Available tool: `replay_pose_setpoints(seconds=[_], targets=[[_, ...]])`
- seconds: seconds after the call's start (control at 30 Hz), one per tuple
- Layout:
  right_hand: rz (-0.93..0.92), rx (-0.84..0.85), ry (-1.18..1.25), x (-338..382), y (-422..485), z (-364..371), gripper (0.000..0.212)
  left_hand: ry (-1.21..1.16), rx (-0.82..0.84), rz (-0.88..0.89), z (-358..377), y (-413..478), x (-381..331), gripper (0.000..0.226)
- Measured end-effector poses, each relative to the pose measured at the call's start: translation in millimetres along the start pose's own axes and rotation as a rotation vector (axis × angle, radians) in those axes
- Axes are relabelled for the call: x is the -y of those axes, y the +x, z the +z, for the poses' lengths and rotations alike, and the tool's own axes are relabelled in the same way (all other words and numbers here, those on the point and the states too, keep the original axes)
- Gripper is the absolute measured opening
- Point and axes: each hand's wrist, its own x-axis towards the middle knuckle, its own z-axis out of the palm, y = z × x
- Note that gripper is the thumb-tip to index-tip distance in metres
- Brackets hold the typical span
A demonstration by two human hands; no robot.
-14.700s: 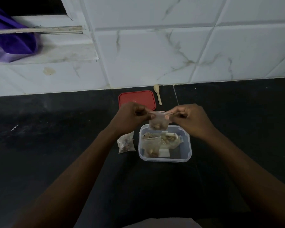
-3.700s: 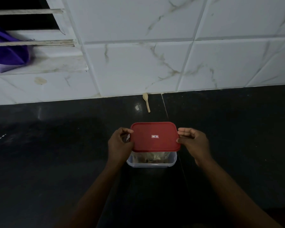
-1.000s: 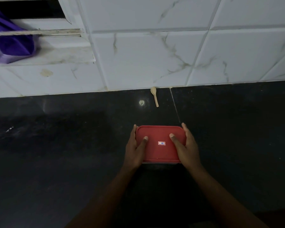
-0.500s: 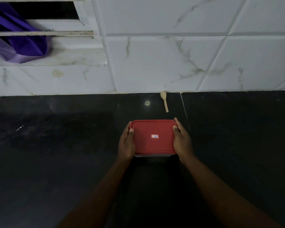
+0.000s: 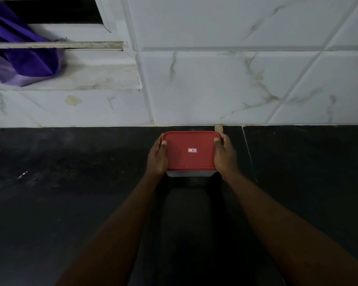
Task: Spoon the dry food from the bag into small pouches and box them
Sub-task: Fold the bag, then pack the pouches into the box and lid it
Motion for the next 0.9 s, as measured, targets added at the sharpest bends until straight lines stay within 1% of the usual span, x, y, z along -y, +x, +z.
replay_pose_setpoints(seconds=[0.13, 0.23, 0.27, 0.43, 0.5, 0.9], targets=[[-0.025, -0.063, -0.013, 7, 29, 17, 0.030, 0.042, 0.004, 0.020, -1, 37, -2, 0.038], [-0.032, -0.086, -0.030, 12, 49, 25, 0.032, 0.051, -0.019, 0.010, 1, 58, -3, 0.051], [-0.033, -0.089, -0.036, 13, 55, 26, 0.033, 0.041, -0.029, 0.007, 3, 62, -3, 0.051], [-0.038, -0.091, -0.027, 17, 74, 30, 0.033, 0.003, -0.044, 0.009, 9, 77, -10, 0.038], [-0.034, -0.100, -0.015, 17, 79, 32, 0.032, 0.002, -0.056, 0.010, 10, 82, -11, 0.036], [-0.035, -0.091, 0.009, 18, 83, 33, 0.033, 0.009, -0.062, 0.014, 11, 88, -12, 0.037]])
